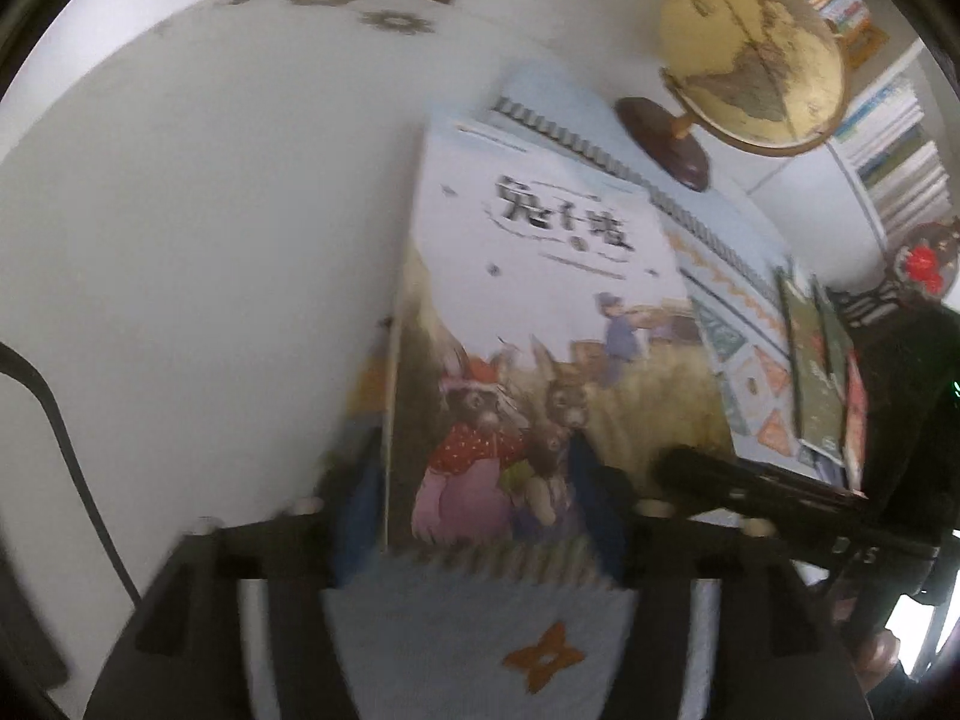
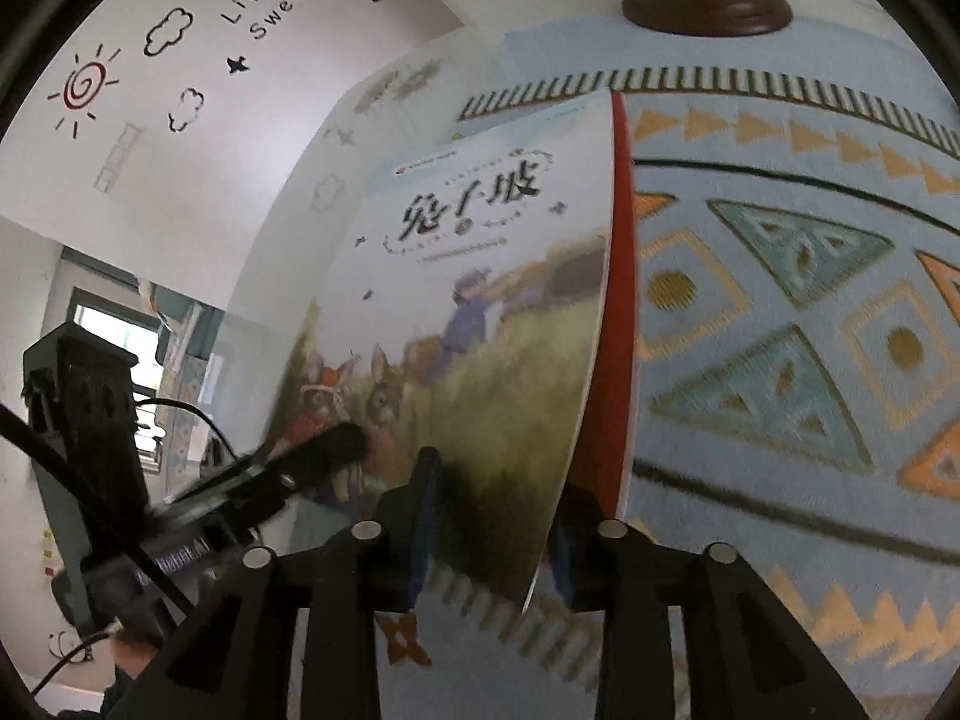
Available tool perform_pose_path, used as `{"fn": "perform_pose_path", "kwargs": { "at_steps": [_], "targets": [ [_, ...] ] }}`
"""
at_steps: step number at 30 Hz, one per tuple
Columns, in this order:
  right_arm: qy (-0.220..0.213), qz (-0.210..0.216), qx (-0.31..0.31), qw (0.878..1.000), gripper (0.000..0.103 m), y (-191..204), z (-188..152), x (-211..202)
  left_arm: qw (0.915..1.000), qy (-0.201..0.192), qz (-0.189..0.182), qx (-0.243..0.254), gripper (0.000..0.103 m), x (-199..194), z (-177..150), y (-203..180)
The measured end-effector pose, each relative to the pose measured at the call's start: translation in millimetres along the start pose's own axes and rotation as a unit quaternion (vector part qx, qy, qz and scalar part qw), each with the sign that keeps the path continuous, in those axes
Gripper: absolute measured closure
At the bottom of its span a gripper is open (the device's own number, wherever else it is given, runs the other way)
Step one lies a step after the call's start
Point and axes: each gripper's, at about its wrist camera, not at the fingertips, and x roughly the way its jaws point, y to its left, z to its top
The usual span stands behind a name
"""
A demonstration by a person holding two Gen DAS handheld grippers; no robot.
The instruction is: Organize books
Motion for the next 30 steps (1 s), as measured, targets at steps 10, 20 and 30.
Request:
{"fn": "perform_pose_path", "kwargs": {
  "at_steps": [10, 20, 30],
  "targets": [
    [-0.052, -0.120, -0.034, 0.991, 0.069, -23, -68, -99, 0.9984, -0.018, 0.054, 0.002, 0.030, -55, -53, -31],
    [-0.212, -0.262, -0.081, 0.938, 0.047, -18, -163, -262, 0.9853, -0.056, 0.082, 0.139, 0.030, -105, -115, -178],
    [-0.319, -0.327, -0.023, 0.889, 0.012, -44, -268, -382, 0.9478, -0.101, 0.076, 0.293, 0.029, -143, -175, -325]
  ]
}}
